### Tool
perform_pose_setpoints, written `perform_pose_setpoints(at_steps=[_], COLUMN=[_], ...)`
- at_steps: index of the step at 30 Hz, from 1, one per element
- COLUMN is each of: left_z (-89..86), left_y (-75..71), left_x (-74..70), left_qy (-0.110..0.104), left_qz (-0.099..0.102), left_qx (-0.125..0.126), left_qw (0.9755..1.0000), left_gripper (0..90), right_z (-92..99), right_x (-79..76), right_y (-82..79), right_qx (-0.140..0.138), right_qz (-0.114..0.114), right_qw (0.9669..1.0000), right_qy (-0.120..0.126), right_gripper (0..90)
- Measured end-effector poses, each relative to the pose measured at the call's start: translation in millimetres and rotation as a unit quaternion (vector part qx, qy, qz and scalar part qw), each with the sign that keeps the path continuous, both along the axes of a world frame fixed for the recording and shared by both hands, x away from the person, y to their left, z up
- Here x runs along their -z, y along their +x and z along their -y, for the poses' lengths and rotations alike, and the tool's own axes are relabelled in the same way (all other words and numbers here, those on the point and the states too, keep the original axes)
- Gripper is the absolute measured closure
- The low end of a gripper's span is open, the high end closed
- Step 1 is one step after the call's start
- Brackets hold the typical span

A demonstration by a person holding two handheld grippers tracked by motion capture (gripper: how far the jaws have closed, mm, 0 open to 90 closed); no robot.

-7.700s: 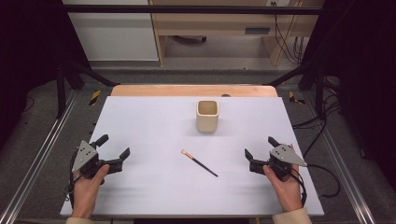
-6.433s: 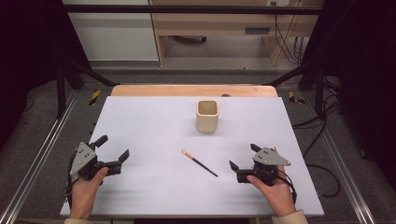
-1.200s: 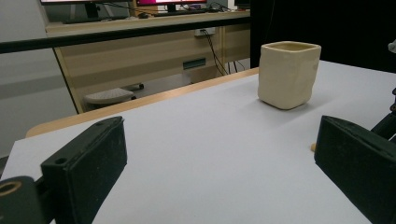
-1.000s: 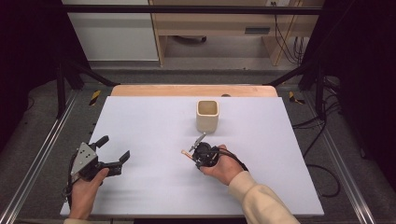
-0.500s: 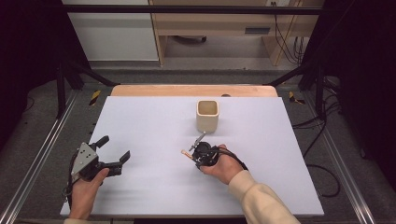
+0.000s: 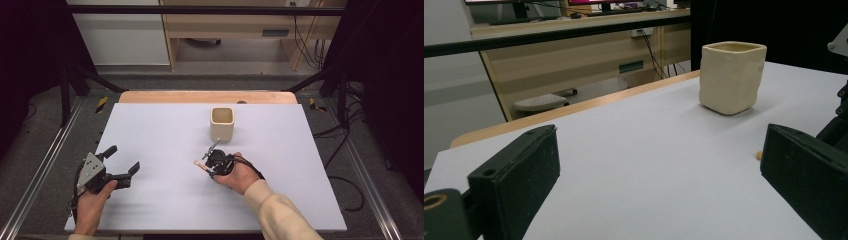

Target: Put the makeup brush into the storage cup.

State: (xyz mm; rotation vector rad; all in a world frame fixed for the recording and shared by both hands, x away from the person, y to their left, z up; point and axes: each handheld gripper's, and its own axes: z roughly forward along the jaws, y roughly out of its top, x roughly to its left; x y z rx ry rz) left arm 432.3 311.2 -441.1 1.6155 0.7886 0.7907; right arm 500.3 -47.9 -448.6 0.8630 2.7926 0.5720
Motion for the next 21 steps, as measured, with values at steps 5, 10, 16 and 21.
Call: perform_pose_setpoints(at_steps=[5, 10, 16, 21], left_z=[-0.1, 0.0, 0.0, 0.3], left_y=[0.0, 0.2, 0.3, 0.4], left_x=[0.0, 0.1, 0.0, 0.2], left_qy=[0.000, 0.000, 0.001, 0.001], left_qz=[0.000, 0.000, 0.000, 0.000], left_qx=[0.000, 0.000, 0.001, 0.001], left_qw=[1.0000, 1.0000, 1.0000, 1.0000], left_gripper=[1.8, 1.9, 1.9, 1.9], right_z=[-1.5, -2.0, -2.0, -1.5], right_x=[1.2, 2.3, 2.3, 2.3], right_y=[1.6, 2.7, 3.5, 4.0], right_qx=[0.001, 0.002, 0.006, 0.006], right_qz=[-0.003, -0.010, -0.016, -0.022], right_qw=[1.0000, 0.9999, 0.9999, 0.9998], right_qy=[-0.002, -0.004, -0.002, -0.002], right_gripper=[75.3, 76.9, 80.9, 83.4])
